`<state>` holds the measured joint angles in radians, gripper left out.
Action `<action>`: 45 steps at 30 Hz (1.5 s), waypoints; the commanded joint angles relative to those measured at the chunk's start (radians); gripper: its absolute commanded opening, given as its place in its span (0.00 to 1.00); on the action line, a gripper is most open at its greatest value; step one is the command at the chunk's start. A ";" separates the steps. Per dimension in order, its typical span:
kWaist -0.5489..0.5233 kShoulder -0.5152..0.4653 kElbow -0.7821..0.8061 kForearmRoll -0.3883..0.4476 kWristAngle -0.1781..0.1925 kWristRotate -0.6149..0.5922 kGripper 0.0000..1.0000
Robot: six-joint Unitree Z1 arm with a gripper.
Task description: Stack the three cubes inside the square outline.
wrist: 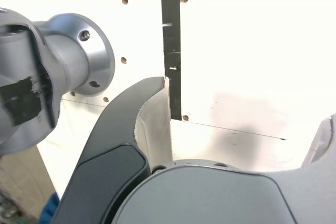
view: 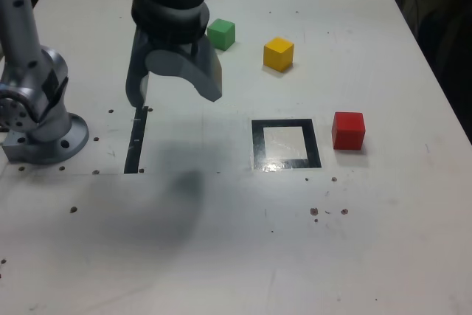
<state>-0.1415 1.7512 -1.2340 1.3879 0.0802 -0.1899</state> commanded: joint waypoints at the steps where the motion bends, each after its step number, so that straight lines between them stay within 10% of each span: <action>1: -0.005 0.067 -0.209 0.041 0.002 0.016 0.99; 20: -0.009 0.472 -0.976 0.240 0.065 0.150 0.99; 45: 0.003 0.628 -1.031 0.244 0.051 0.168 0.99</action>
<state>-0.1389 2.3798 -2.2728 1.6208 0.1288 -0.0211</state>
